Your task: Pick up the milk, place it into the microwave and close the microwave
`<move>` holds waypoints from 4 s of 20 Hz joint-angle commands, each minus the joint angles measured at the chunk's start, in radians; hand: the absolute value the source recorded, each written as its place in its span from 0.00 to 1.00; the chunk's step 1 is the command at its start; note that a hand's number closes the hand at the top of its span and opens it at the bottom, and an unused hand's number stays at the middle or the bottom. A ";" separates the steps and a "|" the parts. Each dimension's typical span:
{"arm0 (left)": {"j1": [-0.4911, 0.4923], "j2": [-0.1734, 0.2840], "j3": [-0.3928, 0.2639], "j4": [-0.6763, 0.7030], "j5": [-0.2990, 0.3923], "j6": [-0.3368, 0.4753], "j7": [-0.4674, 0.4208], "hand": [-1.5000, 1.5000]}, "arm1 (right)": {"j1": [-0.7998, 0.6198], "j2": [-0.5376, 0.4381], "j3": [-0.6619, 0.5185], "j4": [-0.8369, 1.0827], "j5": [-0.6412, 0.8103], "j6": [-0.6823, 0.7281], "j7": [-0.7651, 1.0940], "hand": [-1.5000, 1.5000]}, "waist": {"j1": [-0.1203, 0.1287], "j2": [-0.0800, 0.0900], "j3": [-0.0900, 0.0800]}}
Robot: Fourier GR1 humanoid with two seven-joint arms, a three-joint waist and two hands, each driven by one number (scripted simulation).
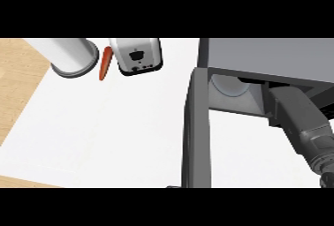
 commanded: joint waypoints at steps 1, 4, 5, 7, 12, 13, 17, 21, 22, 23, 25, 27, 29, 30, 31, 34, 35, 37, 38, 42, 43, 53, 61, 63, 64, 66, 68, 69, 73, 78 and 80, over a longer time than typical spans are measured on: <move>-0.017 0.010 -0.006 -0.006 -0.008 0.013 0.007 0.00 | -0.035 -0.063 0.029 -0.004 0.034 0.013 0.016 1.00 | 0.022 0.033 0.014; -0.028 0.012 0.001 0.021 -0.014 0.010 0.001 0.00 | -0.036 -0.067 0.024 0.000 0.026 -0.008 0.009 1.00 | 0.031 0.041 0.013; -0.024 0.008 -0.014 0.012 -0.020 0.000 0.006 0.00 | -0.040 -0.061 0.021 0.000 0.021 -0.014 0.005 1.00 | 0.032 0.038 0.013; -0.033 0.013 -0.007 0.026 -0.040 0.000 0.006 0.00 | -0.049 -0.078 0.023 0.009 0.019 0.003 0.013 1.00 | 0.030 0.041 0.012; -0.048 0.030 0.005 0.021 -0.055 0.003 0.005 0.00 | -0.050 -0.097 0.016 0.019 0.006 0.007 0.007 1.00 | 0.042 0.049 0.015; -0.057 0.031 0.005 0.029 -0.068 0.006 0.003 0.00 | -0.059 -0.092 0.023 0.016 0.012 0.008 0.002 1.00 | 0.039 0.050 0.014; -0.075 0.035 -0.001 0.024 -0.075 -0.002 -0.003 0.00 | -0.068 -0.111 0.026 0.024 0.013 0.011 0.022 1.00 | 0.048 0.055 0.015; -0.069 0.027 -0.010 0.034 -0.096 0.001 0.007 0.00 | -0.080 -0.094 -0.001 0.013 -0.019 0.012 0.030 0.00 | 0.045 0.043 0.016; -0.089 0.051 0.000 0.053 -0.092 0.008 0.009 0.00 | -0.102 -0.070 -0.006 -0.001 -0.027 0.053 0.017 0.00 | 0.042 0.043 0.017; -0.083 0.043 -0.013 0.026 -0.098 -0.003 0.009 0.00 | -0.117 -0.057 -0.005 -0.008 -0.028 0.075 0.013 0.00 | 0.061 0.042 0.018; -0.093 0.038 -0.022 0.057 -0.112 0.000 0.011 0.00 | -0.118 -0.026 0.017 -0.008 -0.011 0.130 -0.007 0.00 | 0.057 0.041 0.014; -0.092 0.041 -0.028 0.047 -0.114 -0.020 0.008 0.00 | -0.127 -0.032 0.056 0.029 0.028 0.112 0.064 0.00 | 0.081 0.039 0.010; -0.112 0.039 -0.040 0.046 -0.130 -0.013 0.008 0.00 | -0.144 -0.008 0.088 0.038 0.059 0.090 0.092 0.00 | 0.075 0.035 0.008; -0.120 0.046 -0.039 0.055 -0.125 -0.001 0.013 0.00 | -0.161 -0.002 0.085 0.034 0.056 0.067 0.107 0.00 | 0.080 0.037 0.009; -0.127 0.046 -0.042 0.073 -0.131 -0.007 0.010 0.00 | -0.155 0.006 0.090 0.035 0.059 0.057 0.107 0.00 | 0.075 0.038 0.008; -0.140 0.038 -0.059 0.091 -0.142 -0.007 0.011 0.00 | -0.182 0.042 0.088 0.030 0.054 0.009 0.136 0.00 | 0.072 0.033 0.007; -0.124 0.039 -0.066 0.079 -0.142 -0.019 0.019 0.00 | -0.183 0.043 0.083 0.030 0.048 0.006 0.142 0.00 | 0.088 0.033 0.008; -0.135 0.046 -0.069 0.095 -0.142 -0.019 0.020 0.00 | -0.204 0.061 0.085 0.025 0.048 -0.029 0.161 0.00 | 0.078 0.025 0.007; -0.136 0.042 -0.069 0.087 -0.153 -0.012 0.022 0.00 | -0.213 0.066 0.080 0.020 0.041 -0.024 0.163 0.00 | 0.075 0.021 0.008; -0.137 0.037 -0.090 0.096 -0.166 -0.031 0.023 0.00 | -0.234 0.080 0.082 0.003 0.038 -0.015 0.145 0.00 | 0.071 0.018 0.008; -0.142 0.046 -0.081 0.116 -0.164 -0.029 0.024 0.00 | -0.230 0.101 0.081 0.004 0.035 -0.028 0.145 0.00 | 0.063 0.015 0.007; -0.119 -0.014 -0.134 0.145 -0.226 -0.066 0.018 0.00 | -0.198 0.070 0.039 -0.009 -0.004 -0.084 0.085 0.00 | -0.007 0.002 0.007; -0.103 -0.079 -0.170 0.133 -0.296 -0.116 -0.019 0.00 | -0.163 0.061 0.046 0.008 -0.002 0.017 0.076 0.00 | -0.049 -0.014 0.007; -0.059 -0.106 -0.210 0.134 -0.254 -0.160 -0.021 0.00 | -0.101 0.049 0.043 0.009 -0.007 0.074 0.025 0.00 | -0.052 -0.015 0.008; -0.073 -0.130 -0.244 0.105 -0.290 -0.143 -0.010 0.00 | -0.136 0.042 0.046 0.007 -0.005 0.109 0.058 0.00 | -0.067 -0.021 0.008; -0.077 -0.128 -0.257 0.161 -0.321 -0.214 -0.033 0.00 | -0.127 0.090 0.020 -0.003 -0.036 0.173 0.039 0.00 | -0.075 -0.022 0.007; -0.064 -0.156 -0.295 0.151 -0.328 -0.232 -0.032 0.00 | -0.058 0.081 0.014 -0.003 -0.047 0.297 -0.020 0.00 | -0.094 -0.028 0.008; -0.010 -0.161 -0.290 0.116 -0.332 -0.251 -0.030 0.00 | -0.085 0.060 -0.005 -0.012 -0.068 0.345 0.007 0.00 | -0.088 -0.035 0.007; -0.013 -0.185 -0.373 0.158 -0.412 -0.327 -0.019 0.00 | -0.004 0.120 -0.032 -0.018 -0.105 0.442 -0.051 0.00 | -0.115 -0.043 0.006; -0.090 -0.219 -0.388 0.235 -0.549 -0.334 -0.052 0.00 | 0.060 0.200 -0.040 -0.049 -0.140 0.528 -0.061 0.00 | -0.156 -0.060 0.004; -0.130 -0.223 -0.419 0.243 -0.639 -0.312 -0.087 0.00 | 0.126 0.223 -0.025 -0.076 -0.134 0.552 -0.130 0.00 | -0.163 -0.061 0.004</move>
